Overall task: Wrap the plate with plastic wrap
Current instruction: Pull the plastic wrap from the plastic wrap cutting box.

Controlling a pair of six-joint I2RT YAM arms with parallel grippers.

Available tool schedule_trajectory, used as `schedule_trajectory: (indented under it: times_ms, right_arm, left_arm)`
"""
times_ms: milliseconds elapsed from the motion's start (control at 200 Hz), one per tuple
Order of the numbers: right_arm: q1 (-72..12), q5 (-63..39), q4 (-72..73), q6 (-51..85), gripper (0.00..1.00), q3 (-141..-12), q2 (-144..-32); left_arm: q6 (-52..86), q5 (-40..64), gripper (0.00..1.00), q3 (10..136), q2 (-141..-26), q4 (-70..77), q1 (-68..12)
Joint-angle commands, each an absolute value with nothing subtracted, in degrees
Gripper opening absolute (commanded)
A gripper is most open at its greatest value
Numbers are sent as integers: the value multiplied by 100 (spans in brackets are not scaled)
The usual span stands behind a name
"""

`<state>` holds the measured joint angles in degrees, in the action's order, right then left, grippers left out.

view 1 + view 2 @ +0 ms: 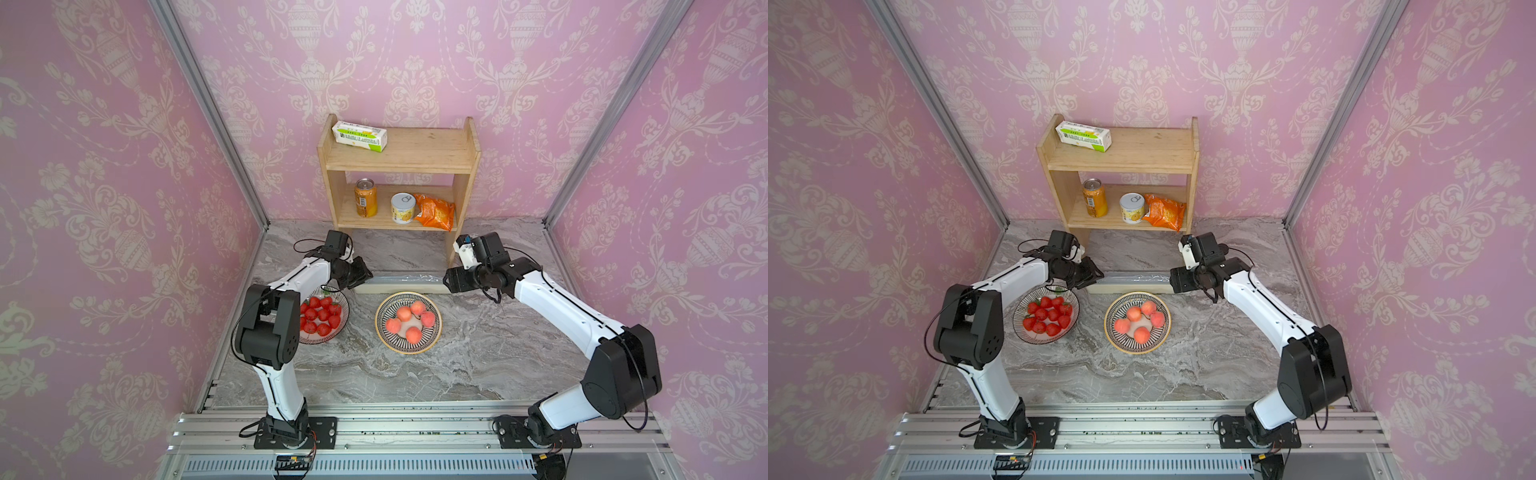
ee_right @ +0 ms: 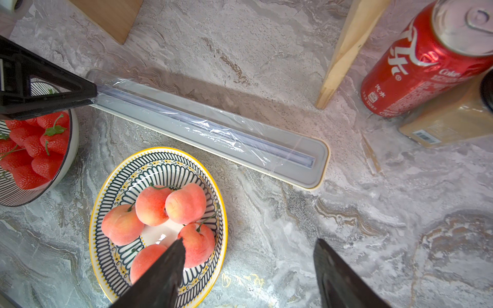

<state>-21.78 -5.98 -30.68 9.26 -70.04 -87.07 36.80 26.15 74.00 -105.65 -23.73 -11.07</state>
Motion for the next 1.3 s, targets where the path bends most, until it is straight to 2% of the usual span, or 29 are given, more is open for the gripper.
schedule_trajectory:
  times_ms: [0,570,691,791,916,961,986,1061,1171,1246,1296]
  right_arm:
    - [-2173,-601,-3011,1090,78,-6899,-8602]
    - [-2172,-624,-2941,1090,78,-6812,-8585]
    - [-2176,-666,-2913,1031,78,-6820,-8607]
    - [-2175,-740,-2866,843,78,-6849,-8647]
    - [-2184,-928,-2908,193,78,-7027,-8793]
    - [-2187,-997,-2887,-207,79,-7068,-8841]
    - [-2193,-1029,-2877,-431,85,-7082,-8859]
    - [-2212,-1095,-2887,-1404,93,-7129,-8936]
    - [-2217,-1242,-2768,-2661,91,-7083,-9004]
    - [-2216,-1455,-2681,-3448,84,-7005,-9085]
    - [-2219,-1444,-2708,-3751,83,-7039,-9200]
  left_arm:
    - [3815,2335,37,7277,-10427,-2416,-1148]
    - [4114,2544,30,7247,-10760,-1952,-1274]
    - [4116,2503,24,7233,-10767,-1932,-1274]
    - [4087,2462,16,7258,-10749,-1946,-1274]
    - [4036,2356,0,7319,-10664,-1969,-1267]
    - [4017,2318,0,7343,-10611,-1973,-1261]
    - [4009,2297,0,7368,-10576,-1977,-1260]
    - [3974,2280,0,7461,-10481,-2019,-1261]
    - [4001,2352,0,7597,-10377,-2048,-1256]
    - [4075,2447,0,7651,-10352,-1997,-1247]
    - [4126,2511,0,7680,-10344,-1965,-1247]
